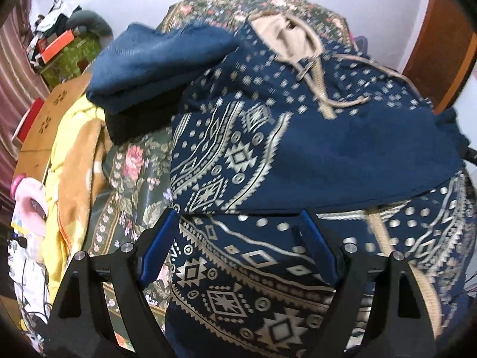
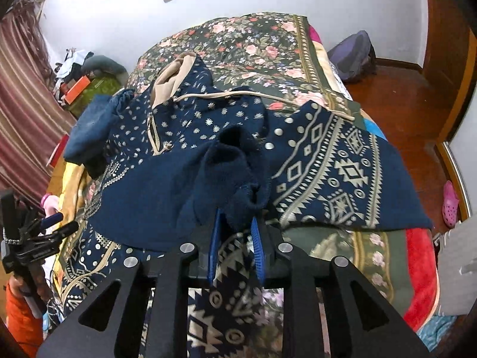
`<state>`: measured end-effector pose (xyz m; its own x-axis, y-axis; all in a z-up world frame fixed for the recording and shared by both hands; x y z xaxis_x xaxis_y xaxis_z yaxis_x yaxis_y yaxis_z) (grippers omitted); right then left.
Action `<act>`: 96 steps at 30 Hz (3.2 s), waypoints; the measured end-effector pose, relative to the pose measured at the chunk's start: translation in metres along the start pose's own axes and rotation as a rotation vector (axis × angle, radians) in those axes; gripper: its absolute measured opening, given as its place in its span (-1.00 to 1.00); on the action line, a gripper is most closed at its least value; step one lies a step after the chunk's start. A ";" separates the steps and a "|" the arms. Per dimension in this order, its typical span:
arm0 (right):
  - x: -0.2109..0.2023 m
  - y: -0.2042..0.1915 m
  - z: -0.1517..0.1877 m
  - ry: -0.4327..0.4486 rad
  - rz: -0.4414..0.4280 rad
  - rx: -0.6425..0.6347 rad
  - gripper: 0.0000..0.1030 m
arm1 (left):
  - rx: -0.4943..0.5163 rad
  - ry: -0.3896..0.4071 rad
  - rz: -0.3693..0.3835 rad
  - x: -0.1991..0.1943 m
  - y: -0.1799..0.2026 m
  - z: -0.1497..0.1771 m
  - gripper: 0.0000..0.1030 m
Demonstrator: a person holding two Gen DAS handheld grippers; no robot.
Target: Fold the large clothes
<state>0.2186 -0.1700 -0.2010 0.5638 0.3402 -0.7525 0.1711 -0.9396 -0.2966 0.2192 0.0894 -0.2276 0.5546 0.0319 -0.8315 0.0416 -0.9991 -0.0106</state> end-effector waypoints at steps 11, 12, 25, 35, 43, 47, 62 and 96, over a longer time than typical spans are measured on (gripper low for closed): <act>-0.046 0.045 -0.009 0.111 0.044 0.097 -0.63 | 0.020 0.117 0.014 -0.026 0.031 -0.048 0.60; -0.050 0.052 -0.009 0.122 0.053 0.115 -0.63 | 0.021 0.125 0.019 -0.026 0.035 -0.053 0.60; -0.039 0.157 0.017 0.093 0.078 0.435 -0.17 | 0.019 0.091 0.087 0.004 0.085 -0.078 0.60; 0.000 0.207 0.028 0.066 -0.047 0.696 -0.17 | 0.035 0.043 0.098 0.024 0.101 -0.074 0.60; 0.021 0.235 0.015 0.067 -0.030 0.772 -0.29 | 0.003 0.009 0.110 0.038 0.097 -0.072 0.60; 0.019 0.244 0.008 0.071 0.021 0.768 -0.71 | -0.006 0.009 0.117 0.036 0.094 -0.071 0.60; -0.145 0.099 -0.106 0.507 -0.026 0.254 -0.86 | -0.029 0.069 0.131 0.009 0.078 -0.071 0.60; 0.048 -0.101 0.003 -0.192 -0.132 -0.246 -0.41 | 0.016 0.196 0.088 -0.054 0.050 -0.046 0.60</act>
<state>0.2259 -0.0587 -0.2086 0.3655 0.4386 -0.8210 0.4352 -0.8602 -0.2658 0.2297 0.0393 -0.1573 0.7066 -0.0524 -0.7056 -0.0269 -0.9985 0.0472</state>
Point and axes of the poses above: each gripper's, at about its wrist camera, not at the fingertips, and x roughly the way its jaws point, y to its right, z to its underside, the point moved 5 cm from there along x, roughly the way its jaws point, and after that the axes turned 2 degrees about y, right-handed, at the moved point
